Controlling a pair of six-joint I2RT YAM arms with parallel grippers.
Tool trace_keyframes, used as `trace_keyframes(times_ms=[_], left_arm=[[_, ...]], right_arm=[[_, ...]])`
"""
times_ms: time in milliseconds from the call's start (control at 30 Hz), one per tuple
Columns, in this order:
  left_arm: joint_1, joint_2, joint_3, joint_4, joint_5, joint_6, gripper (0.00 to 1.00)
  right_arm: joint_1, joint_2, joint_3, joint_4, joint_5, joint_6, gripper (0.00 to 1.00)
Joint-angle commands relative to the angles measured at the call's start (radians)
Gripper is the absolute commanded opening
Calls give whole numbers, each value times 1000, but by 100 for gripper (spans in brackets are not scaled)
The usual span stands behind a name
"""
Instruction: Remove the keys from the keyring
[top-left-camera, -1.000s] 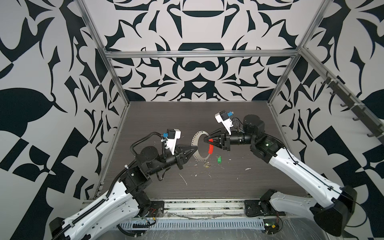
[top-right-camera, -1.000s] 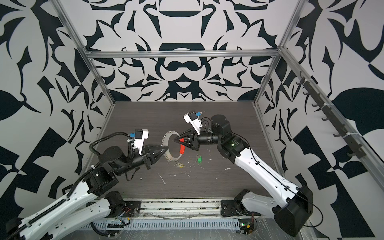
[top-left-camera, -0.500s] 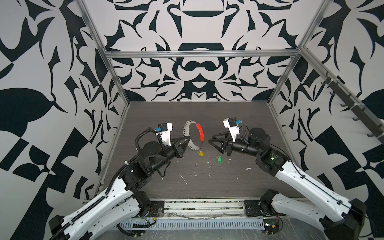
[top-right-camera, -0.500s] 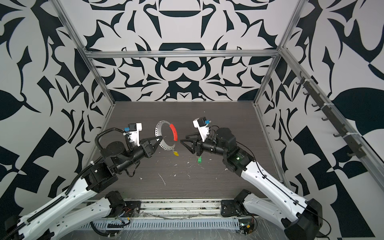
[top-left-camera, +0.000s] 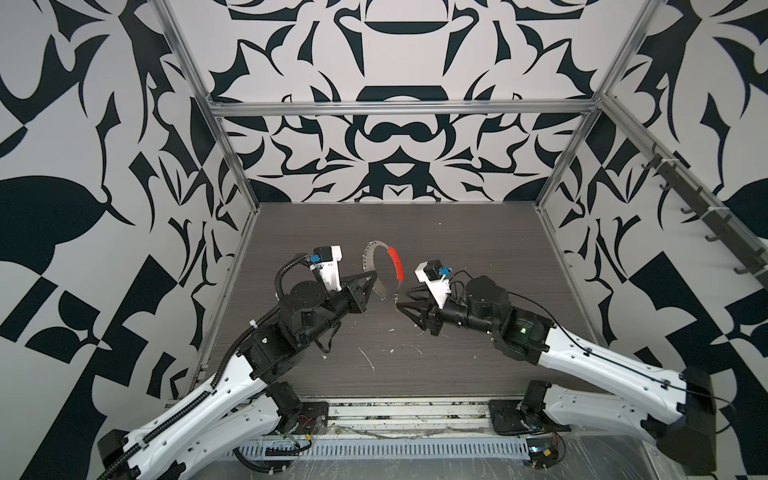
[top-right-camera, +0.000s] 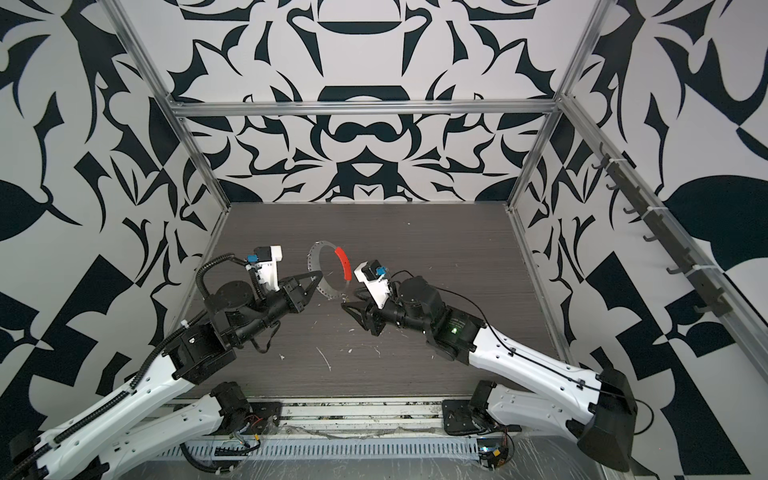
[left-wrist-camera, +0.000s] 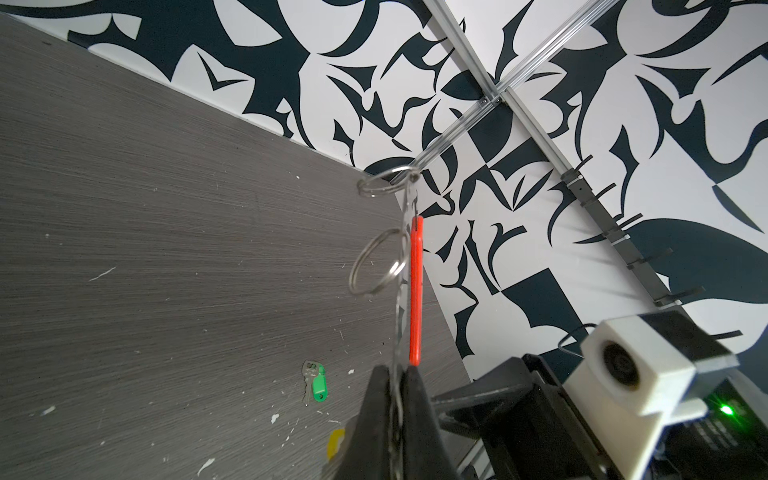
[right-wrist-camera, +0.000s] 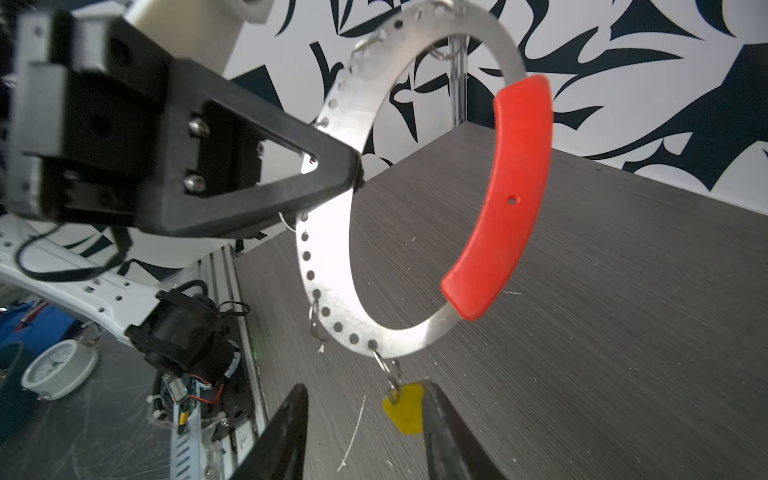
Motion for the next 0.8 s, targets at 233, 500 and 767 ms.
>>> trace_keyframes(times_ms=[233, 500, 767], left_arm=[[2, -14, 34, 15, -10, -3, 0], [2, -23, 29, 18, -12, 2, 0], [2, -29, 29, 23, -1, 4, 0]], right_arm=[[11, 37, 70, 17, 14, -57, 35], [15, 55, 83, 16, -3, -62, 24], [17, 56, 75, 25, 10, -65, 22]])
